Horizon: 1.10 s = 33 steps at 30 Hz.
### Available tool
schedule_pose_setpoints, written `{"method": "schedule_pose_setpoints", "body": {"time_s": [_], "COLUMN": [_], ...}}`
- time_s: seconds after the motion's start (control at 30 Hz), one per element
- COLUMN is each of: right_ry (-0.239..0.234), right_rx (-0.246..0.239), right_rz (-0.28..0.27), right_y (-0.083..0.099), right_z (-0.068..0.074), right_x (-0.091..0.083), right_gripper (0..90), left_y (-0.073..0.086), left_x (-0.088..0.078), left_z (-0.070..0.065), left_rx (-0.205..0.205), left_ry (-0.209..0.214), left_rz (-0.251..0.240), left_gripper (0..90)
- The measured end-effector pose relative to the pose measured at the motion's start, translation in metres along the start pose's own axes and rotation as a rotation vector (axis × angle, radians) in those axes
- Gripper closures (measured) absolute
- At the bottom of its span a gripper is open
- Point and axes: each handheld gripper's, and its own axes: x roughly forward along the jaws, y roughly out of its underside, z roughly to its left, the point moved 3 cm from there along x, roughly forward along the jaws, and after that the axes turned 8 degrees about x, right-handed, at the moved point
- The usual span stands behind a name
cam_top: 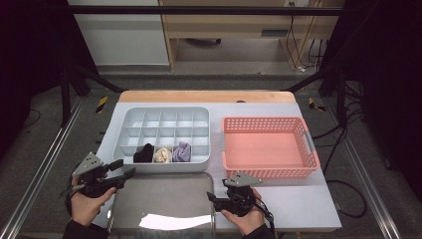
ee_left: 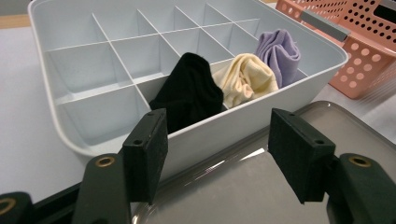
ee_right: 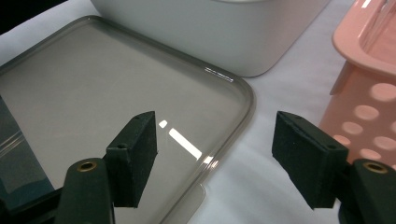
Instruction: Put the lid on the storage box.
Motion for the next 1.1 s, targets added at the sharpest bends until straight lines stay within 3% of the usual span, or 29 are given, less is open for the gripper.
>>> {"method": "schedule_pose_setpoints", "body": {"time_s": [0.3, 0.37, 0.47, 0.6, 0.8, 1.1], "right_ry": [0.001, 0.001, -0.002, 0.001, 0.009, -0.006], "right_rx": [-0.014, -0.017, -0.004, 0.01, 0.03, 0.07], "right_rz": [0.01, 0.011, 0.015, 0.019, 0.013, 0.055], "right_y": [0.0, 0.001, 0.003, 0.008, 0.014, 0.026], "right_z": [0.003, 0.003, 0.002, -0.001, -0.004, 0.0], "right_x": [0.004, 0.004, 0.001, -0.003, -0.008, -0.006], "right_gripper": [30.9, 30.9, 30.8, 30.6, 31.7, 37.8], "left_y": [0.011, 0.016, 0.027, 0.049, 0.07, 0.087], "left_x": [0.001, -0.002, -0.009, -0.021, -0.032, -0.043], "left_z": [0.012, 0.014, 0.012, 0.008, 0.006, -0.005], "left_rx": [-0.005, -0.027, -0.054, -0.089, -0.143, -0.161], "left_ry": [-0.017, -0.018, -0.024, -0.034, -0.035, -0.031], "left_rz": [0.021, 0.025, 0.025, 0.064, 0.104, 0.157], "left_gripper": [38.0, 38.0, 37.8, 37.8, 37.8, 40.4]}}
